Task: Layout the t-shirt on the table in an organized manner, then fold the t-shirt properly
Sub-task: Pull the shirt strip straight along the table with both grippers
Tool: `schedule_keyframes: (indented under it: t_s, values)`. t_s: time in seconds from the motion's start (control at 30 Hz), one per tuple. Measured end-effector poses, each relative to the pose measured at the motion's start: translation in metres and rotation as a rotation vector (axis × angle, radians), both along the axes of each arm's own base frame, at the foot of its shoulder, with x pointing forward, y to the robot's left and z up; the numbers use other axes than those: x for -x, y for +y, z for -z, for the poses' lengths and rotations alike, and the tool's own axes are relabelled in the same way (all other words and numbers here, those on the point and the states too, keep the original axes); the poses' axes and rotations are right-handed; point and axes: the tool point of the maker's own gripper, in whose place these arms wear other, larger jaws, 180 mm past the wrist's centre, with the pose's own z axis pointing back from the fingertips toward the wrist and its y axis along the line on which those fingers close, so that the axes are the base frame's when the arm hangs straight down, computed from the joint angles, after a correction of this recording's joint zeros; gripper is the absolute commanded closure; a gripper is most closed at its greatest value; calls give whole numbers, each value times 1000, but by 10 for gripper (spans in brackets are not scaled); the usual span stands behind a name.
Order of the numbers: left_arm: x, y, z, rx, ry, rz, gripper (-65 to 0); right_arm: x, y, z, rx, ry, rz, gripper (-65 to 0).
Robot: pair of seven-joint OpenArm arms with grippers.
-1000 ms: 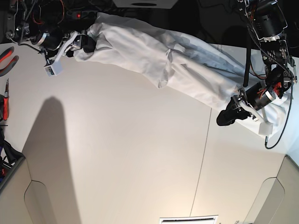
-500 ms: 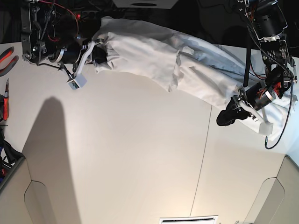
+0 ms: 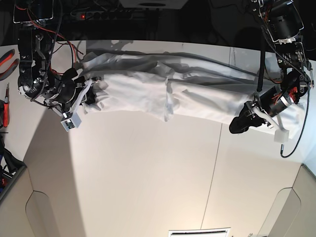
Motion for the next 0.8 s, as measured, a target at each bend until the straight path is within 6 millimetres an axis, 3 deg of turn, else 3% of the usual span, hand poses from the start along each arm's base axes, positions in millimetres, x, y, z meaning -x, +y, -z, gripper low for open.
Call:
schedule_keyframes:
  t_s: [0.23, 0.33, 0.37, 0.43, 0.47, 0.5, 0.7, 0.8]
  values:
    - [-2, 1, -2, 2, -12, -11, -168, -24, -34, -7, 129, -69, 151, 0]
    - [-6, 4, -6, 7, -39, -35, -168, -27, -37, -9, 133, -86, 173, 0]
    - [-8, 6, -8, 9, -51, -46, -168, -27, -37, -8, 134, -85, 173, -58]
    - [-10, 10, -11, 4, -64, -56, -168, -27, -39, -8, 149, -86, 175, -267]
    - [-10, 13, -12, -4, -67, -58, -169, -27, -43, -8, 166, -89, 174, -338]
    - [-10, 17, -13, -16, -67, -57, -170, -27, -47, -9, 183, -92, 172, -363]
    - [-15, 50, -27, -73, -99, -96, -223, -48, -80, -32, 255, -149, 174, -360]
    - [-15, 65, -34, -72, -119, -135, -229, -63, -81, -45, 231, -185, 179, -360]
